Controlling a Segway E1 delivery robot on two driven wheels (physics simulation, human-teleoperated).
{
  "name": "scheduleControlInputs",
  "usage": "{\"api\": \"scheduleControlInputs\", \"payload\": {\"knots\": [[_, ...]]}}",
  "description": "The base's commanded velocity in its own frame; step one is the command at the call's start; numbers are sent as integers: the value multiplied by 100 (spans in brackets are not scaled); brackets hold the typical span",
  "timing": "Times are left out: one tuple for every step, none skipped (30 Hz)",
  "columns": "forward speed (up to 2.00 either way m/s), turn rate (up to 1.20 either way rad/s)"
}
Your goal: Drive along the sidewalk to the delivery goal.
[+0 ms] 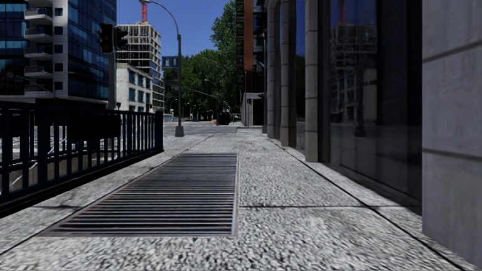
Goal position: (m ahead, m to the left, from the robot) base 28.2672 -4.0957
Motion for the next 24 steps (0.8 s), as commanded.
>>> {"api": "scheduleControlInputs", "payload": {"knots": [[200,0],[200,0],[200,0],[200,0],[200,0],[200,0],[200,0],[200,0],[200,0],[200,0],[200,0],[200,0],[200,0],[200,0],[200,0],[200,0],[200,0],[200,0],[200,0],[200,0],[200,0],[200,0],[200,0],[200,0]]}}
